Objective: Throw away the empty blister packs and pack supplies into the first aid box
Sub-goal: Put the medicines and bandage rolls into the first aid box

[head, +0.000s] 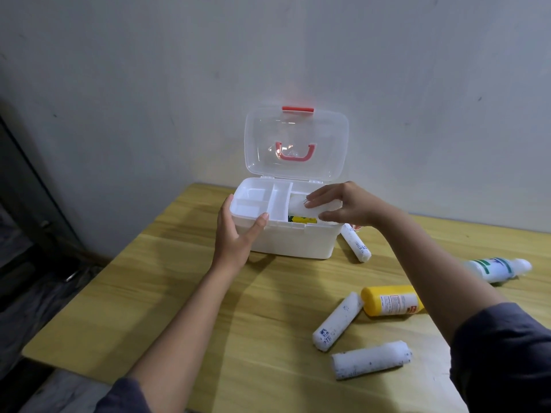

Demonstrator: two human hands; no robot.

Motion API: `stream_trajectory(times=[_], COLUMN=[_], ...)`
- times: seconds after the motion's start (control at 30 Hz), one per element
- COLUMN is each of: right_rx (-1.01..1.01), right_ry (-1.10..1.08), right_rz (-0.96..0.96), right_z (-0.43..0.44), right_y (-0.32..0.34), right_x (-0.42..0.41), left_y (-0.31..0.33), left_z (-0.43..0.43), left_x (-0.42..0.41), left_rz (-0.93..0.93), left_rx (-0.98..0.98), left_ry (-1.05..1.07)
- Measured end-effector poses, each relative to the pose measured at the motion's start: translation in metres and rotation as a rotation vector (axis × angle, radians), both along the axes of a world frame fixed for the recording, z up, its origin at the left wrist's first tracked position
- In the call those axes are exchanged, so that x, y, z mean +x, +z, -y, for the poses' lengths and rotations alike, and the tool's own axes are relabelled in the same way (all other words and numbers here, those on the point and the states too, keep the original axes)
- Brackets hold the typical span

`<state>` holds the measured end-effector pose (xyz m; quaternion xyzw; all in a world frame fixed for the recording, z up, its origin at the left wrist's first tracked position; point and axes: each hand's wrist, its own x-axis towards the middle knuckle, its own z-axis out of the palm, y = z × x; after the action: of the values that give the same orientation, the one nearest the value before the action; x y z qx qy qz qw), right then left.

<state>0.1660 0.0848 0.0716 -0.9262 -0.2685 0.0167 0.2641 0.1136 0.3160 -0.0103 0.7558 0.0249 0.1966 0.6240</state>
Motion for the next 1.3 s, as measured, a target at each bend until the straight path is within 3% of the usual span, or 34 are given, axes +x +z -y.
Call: stream_trajectory(times=[0.27, 0.5, 0.93, 1.3], right_rx=[-0.296, -0.495, -0.178, -0.069], right_ry=[0.013, -0.108, -0.133, -0.138], right_rz=[-0.046, 0.185, 0.108, 0.083], right_z=[-0.016, -0.024, -0.038, -0.036], right_y=[0.001, 0.001, -0.008, -0.006], right_x=[0.021, 0.018, 0.021, 0.017], left_y=[0.001, 0.002, 0.004, 0.004], left_z=[-0.002, 0.001, 0.004, 0.008], left_x=[0.001, 0.0, -0.002, -0.007], left_rz=[-0.016, -0.022, -0.027, -0.026], left_rx=[0.035, 0.018, 0.022, 0.07], left_ry=[0.01, 0.018, 0.039, 0.077])
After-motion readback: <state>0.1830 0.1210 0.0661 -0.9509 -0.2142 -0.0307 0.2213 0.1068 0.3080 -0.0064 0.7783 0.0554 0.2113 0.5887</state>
